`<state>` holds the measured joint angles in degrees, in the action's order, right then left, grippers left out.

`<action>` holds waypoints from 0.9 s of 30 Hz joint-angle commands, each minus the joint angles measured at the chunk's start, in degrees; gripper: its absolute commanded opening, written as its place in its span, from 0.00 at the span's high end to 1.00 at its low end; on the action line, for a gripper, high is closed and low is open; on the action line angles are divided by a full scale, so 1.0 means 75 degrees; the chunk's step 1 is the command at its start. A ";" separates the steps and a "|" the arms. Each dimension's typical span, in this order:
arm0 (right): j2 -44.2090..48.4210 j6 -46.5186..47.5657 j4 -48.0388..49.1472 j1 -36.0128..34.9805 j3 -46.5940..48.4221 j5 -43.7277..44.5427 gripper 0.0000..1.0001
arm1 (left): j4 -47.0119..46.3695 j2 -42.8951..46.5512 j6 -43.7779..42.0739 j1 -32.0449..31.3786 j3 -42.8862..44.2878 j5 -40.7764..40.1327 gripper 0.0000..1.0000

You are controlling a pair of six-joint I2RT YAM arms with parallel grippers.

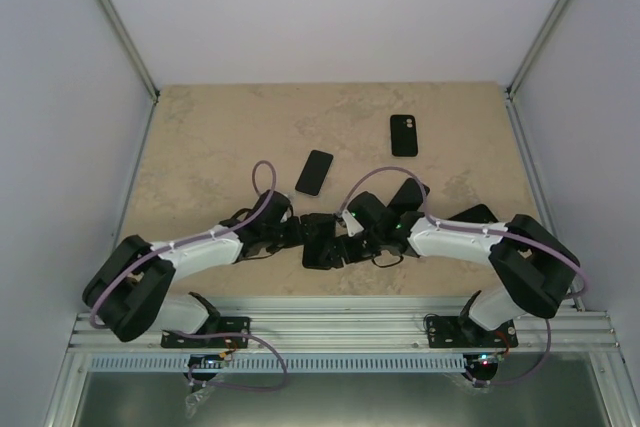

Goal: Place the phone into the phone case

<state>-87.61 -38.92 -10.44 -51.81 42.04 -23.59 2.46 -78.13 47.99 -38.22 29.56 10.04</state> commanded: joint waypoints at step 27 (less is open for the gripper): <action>-0.1085 -0.0117 -0.0191 0.0091 0.0465 0.0107 0.79 | 0.0000 0.0343 0.0264 -0.0585 -0.0974 0.0440 0.55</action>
<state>-93.71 -39.83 -12.51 -51.03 44.64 -22.37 1.32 -74.30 49.39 -42.02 23.92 12.58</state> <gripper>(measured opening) 0.237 0.466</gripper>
